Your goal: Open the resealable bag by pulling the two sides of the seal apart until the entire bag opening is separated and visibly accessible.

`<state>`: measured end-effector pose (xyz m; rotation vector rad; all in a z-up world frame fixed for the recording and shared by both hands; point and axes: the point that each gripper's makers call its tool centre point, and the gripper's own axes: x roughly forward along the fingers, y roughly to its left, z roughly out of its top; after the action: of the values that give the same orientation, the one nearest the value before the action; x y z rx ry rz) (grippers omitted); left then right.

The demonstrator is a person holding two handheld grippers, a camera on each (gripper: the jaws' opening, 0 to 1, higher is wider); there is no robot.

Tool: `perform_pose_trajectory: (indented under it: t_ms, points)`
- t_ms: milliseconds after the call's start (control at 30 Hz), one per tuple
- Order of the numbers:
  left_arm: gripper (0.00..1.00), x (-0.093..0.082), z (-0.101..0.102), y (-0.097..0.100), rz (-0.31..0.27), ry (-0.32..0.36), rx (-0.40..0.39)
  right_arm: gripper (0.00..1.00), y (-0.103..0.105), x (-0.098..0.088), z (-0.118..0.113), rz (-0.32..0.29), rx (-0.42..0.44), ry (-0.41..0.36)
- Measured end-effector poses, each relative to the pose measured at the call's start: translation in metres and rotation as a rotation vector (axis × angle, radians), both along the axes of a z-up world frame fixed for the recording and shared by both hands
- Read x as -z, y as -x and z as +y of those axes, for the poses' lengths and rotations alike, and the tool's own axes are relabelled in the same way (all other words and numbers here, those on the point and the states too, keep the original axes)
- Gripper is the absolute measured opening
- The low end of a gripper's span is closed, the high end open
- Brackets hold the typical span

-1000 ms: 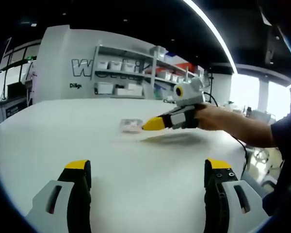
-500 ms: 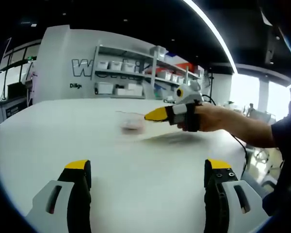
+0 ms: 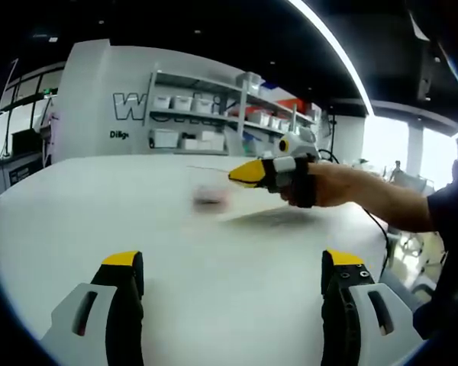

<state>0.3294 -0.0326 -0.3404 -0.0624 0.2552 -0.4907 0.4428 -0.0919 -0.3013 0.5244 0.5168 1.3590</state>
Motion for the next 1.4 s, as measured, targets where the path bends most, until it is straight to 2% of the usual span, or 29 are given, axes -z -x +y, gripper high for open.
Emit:
perform_pose_trajectory:
  t_ms: [400, 933, 1400]
  points:
    - [0.96, 0.001, 0.0, 0.0, 0.001, 0.0, -0.002, 0.0, -0.001, -0.007, -0.003, 0.031, 0.014, -0.037]
    - [0.96, 0.002, -0.002, 0.001, 0.003, 0.0, -0.003, 0.0, 0.002, -0.019, -0.005, 0.042, 0.021, -0.072]
    - [0.96, 0.002, -0.002, 0.002, 0.005, 0.001, -0.004, 0.0, 0.0, -0.032, -0.007, 0.097, 0.035, -0.135]
